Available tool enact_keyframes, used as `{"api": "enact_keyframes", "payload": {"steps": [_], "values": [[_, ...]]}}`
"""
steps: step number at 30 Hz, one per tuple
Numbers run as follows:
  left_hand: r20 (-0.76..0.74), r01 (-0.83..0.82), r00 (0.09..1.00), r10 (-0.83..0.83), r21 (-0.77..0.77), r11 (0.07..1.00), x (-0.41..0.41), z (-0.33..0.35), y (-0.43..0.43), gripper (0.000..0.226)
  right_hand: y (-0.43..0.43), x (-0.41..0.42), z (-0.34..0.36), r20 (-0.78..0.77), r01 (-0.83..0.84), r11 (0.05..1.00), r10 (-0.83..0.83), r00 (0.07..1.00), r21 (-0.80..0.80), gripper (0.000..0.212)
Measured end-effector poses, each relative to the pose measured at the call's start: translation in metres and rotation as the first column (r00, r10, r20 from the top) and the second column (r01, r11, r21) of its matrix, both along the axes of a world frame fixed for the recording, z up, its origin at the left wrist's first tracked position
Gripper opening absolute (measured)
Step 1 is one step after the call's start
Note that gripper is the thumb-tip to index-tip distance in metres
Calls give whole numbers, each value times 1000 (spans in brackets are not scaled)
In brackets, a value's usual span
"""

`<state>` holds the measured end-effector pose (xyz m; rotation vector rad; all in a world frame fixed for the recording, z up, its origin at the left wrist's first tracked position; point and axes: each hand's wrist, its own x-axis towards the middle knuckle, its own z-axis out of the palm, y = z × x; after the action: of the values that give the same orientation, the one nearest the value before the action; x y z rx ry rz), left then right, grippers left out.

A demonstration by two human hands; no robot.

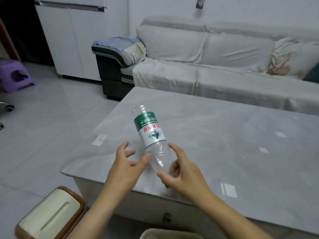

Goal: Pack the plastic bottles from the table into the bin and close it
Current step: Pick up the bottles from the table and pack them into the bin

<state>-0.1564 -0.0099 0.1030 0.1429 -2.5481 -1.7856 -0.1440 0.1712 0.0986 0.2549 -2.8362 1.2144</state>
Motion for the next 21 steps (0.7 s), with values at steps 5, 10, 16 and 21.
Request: {"api": "enact_keyframes", "payload": {"steps": [5,10,16,21], "values": [[-23,-13,1000,22,331,944,35,-12,9,129,27,109,-9,134,-92,986,73,988,139,86],[62,153,981,-186,355,922,86,-17,28,84,48,177,-24,258,-104,980,58,964,171,88],[-59,448,890,-452,-77,891,159,-21,56,68,82,211,-19,137,17,998,-25,990,62,104],[-65,543,822,-565,-207,814,194,-33,91,78,81,210,2,5,-53,956,54,999,290,88]]}}
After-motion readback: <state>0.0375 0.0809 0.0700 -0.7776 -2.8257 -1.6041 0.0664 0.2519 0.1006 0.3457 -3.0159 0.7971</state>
